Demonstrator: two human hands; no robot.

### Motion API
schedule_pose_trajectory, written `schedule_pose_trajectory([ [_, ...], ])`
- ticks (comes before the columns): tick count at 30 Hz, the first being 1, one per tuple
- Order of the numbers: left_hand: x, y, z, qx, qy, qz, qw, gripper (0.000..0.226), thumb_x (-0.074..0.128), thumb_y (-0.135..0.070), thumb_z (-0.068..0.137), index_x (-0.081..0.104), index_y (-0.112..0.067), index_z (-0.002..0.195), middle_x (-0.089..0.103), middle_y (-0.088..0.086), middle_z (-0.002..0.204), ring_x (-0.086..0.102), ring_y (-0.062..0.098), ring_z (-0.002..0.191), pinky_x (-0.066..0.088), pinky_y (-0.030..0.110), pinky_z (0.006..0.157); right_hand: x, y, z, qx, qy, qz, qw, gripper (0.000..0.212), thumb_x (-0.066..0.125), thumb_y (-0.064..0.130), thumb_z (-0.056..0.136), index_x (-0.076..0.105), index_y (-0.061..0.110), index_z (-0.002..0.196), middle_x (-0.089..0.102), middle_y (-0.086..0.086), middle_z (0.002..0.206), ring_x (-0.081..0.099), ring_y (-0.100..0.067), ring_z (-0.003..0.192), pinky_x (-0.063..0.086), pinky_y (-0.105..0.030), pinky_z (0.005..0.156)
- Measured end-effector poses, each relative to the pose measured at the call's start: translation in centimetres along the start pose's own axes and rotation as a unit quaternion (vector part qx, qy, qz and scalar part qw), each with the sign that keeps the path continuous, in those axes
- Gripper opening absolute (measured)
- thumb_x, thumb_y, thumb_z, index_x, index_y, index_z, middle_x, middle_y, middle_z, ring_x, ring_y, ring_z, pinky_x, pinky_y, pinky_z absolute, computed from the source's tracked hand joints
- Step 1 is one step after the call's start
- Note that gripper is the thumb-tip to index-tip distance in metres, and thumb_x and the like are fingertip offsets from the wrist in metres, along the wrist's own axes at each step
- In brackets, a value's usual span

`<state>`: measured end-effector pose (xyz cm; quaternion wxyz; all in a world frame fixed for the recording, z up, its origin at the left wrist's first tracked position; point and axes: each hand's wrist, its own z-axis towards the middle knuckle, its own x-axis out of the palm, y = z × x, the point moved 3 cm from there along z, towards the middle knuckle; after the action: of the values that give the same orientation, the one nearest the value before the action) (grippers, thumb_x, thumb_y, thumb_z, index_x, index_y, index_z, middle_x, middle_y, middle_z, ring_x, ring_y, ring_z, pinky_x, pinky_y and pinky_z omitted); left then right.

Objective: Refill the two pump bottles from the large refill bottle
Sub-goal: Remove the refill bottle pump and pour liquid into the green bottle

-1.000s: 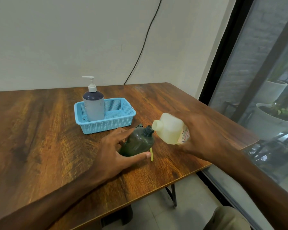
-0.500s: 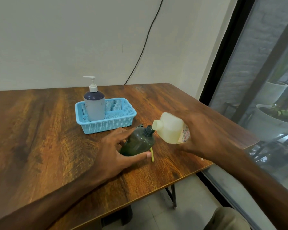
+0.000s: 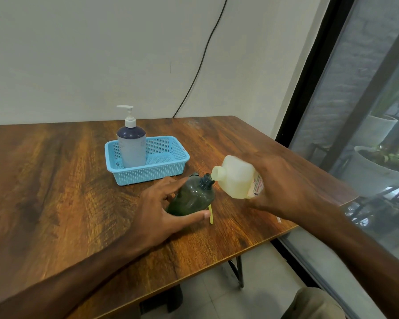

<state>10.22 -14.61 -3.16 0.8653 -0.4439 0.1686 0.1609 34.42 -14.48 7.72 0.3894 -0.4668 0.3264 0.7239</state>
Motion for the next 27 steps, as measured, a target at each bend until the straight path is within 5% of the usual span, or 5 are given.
schedule_pose_trajectory([
  [15,0.01,0.13,-0.01,-0.005,-0.005,0.004,1.000,0.079,0.084,-0.070,0.066,0.062,-0.042,0.137,0.069,-0.021,0.118,0.064,0.008,0.113,0.062,0.034,0.081,-0.11,0.06,0.25,0.001,0.005,-0.011,1.000,0.090,0.090,0.033,0.068,0.045,0.028,0.146,0.059,0.005,0.133,0.053,-0.015,0.120,0.041,-0.025,0.089],
  [27,-0.10,-0.03,0.00,-0.008,-0.006,0.003,1.000,0.075,0.088,-0.062,0.067,0.059,-0.048,0.134,0.068,-0.023,0.120,0.063,0.006,0.114,0.061,0.032,0.083,-0.27,0.23,0.39,0.004,0.013,-0.015,1.000,0.090,0.089,0.033,0.070,0.044,0.027,0.148,0.057,0.004,0.139,0.050,-0.018,0.126,0.043,-0.031,0.097],
])
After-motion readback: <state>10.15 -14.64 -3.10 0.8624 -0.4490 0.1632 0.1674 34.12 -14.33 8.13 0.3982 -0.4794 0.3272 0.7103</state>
